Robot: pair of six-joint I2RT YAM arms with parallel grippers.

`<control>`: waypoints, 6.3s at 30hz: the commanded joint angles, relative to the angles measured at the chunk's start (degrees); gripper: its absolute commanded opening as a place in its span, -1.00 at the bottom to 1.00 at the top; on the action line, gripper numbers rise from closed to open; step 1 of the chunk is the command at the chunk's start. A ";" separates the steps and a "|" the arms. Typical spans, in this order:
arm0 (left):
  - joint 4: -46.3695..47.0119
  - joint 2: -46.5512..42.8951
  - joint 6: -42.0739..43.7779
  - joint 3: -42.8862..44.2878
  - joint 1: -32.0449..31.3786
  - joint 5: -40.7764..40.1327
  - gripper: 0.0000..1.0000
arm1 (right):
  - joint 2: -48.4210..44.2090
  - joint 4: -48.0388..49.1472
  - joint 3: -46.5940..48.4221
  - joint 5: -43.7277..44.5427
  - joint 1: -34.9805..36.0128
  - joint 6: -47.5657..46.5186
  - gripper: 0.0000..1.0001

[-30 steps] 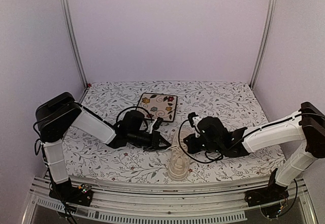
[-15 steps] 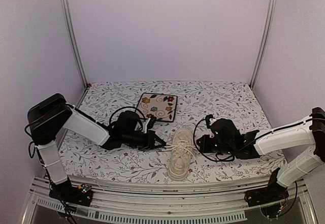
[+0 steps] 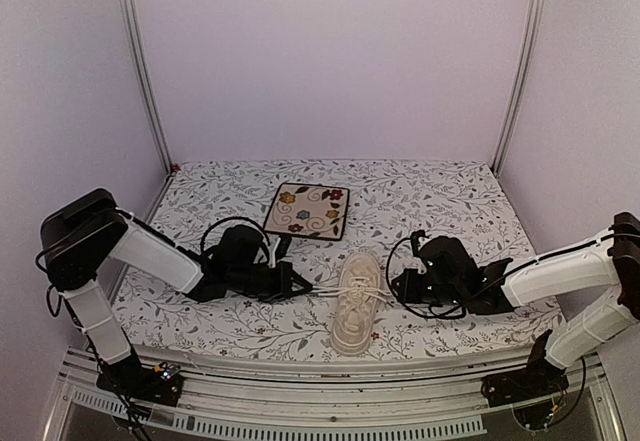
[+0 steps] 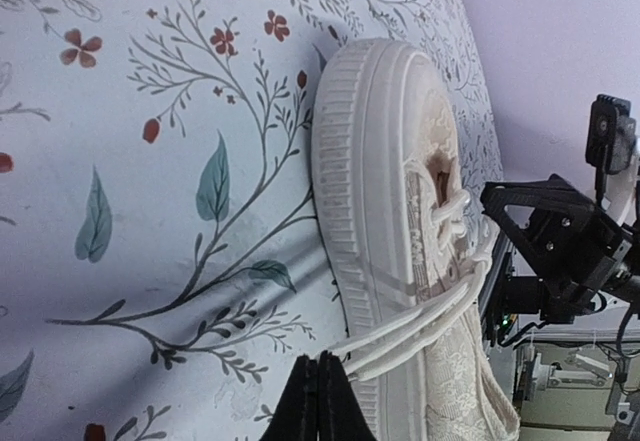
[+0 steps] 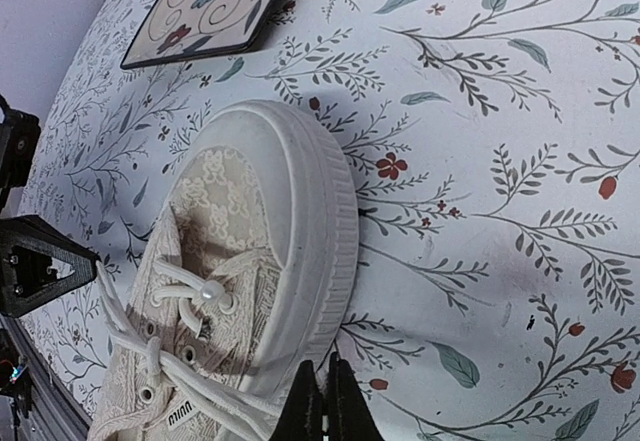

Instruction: Tie the shoes

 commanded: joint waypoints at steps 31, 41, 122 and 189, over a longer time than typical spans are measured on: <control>0.96 -2.84 9.30 2.98 0.44 6.32 0.24 | 11.95 3.18 14.45 -9.05 -3.07 -10.77 -0.75; 7.17 0.96 5.40 2.69 -1.11 7.53 0.34 | 3.25 6.09 7.38 -14.30 -4.41 -10.43 0.48; 4.02 10.90 1.97 10.98 -3.20 8.99 -0.25 | -1.35 -11.81 9.12 -14.64 -7.03 -7.47 0.12; -0.41 0.30 -2.33 -1.53 -2.18 -6.67 -1.00 | 9.50 -17.84 12.61 0.13 -7.61 1.47 -0.96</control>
